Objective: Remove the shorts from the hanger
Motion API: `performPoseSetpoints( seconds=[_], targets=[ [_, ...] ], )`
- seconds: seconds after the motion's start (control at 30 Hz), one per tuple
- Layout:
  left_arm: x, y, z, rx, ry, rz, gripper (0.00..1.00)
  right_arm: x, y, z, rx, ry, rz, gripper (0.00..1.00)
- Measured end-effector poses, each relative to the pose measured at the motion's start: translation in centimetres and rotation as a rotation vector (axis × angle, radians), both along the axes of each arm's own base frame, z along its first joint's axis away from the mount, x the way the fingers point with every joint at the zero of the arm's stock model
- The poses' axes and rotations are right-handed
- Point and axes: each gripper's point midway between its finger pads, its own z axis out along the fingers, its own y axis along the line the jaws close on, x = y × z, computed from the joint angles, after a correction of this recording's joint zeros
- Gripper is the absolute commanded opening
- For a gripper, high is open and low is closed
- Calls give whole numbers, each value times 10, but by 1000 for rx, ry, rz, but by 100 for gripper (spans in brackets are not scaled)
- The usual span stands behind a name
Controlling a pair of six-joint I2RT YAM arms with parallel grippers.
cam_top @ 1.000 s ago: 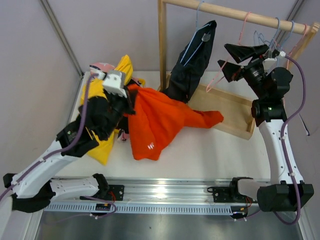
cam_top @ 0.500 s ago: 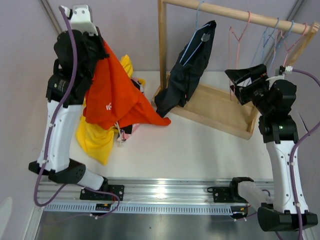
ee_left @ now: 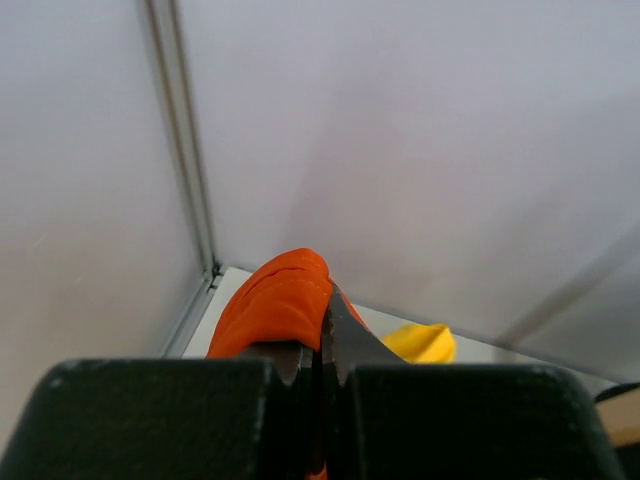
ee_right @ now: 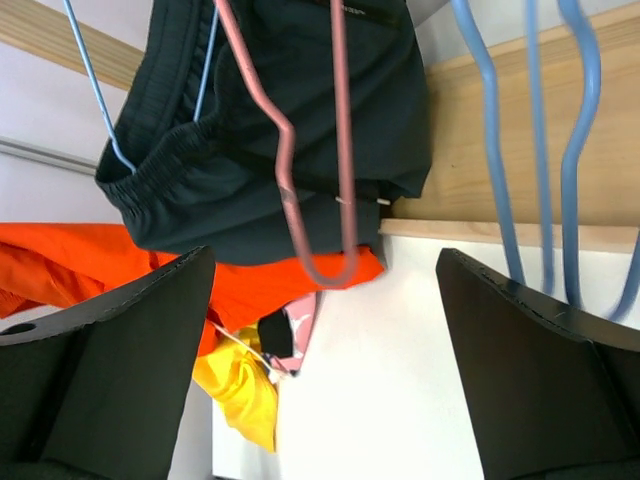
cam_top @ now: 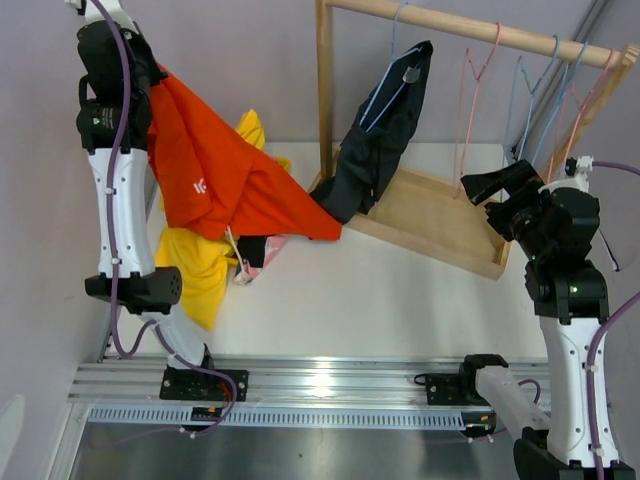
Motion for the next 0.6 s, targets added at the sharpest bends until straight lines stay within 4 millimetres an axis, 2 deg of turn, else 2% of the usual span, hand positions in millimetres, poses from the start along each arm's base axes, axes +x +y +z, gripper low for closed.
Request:
performPoseSetpoints(
  seconds=[0.07, 0.13, 0.2, 0.3, 0.37, 0.4, 0.43, 0.47, 0.5, 0.53, 0.6],
  targets=[
    [5, 11, -6, -9, 10, 26, 0, -6, 0, -2, -4, -2, 1, 99],
    [13, 13, -16, -16, 26, 31, 3, -11, 0, 0, -3, -13, 4, 98],
    [27, 13, -37, -19, 62, 28, 4, -15, 2, 5, -1, -34, 17, 99],
    [60, 11, -93, -32, 170, 15, 9, -22, 8, 19, -3, -89, 54, 99],
    [83, 9, -150, -45, 283, 6, 18, -29, 13, 40, -8, -156, 89, 99],
    [93, 8, -182, -53, 346, 2, 23, -32, 15, 48, -11, -183, 102, 99],
    [101, 6, -214, -58, 410, 1, 46, -36, 18, 59, -12, -216, 117, 99],
    [106, 6, -244, -61, 471, 0, 59, -40, 20, 73, -15, -258, 134, 99],
    [109, 5, -271, -67, 529, 1, 87, -44, 22, 87, -19, -299, 149, 99],
    [110, 4, -296, -69, 583, 2, 99, -50, 25, 99, -22, -334, 166, 99],
    [109, 4, -326, -88, 655, 11, 99, -61, 29, 124, -29, -405, 191, 99]
  ],
)
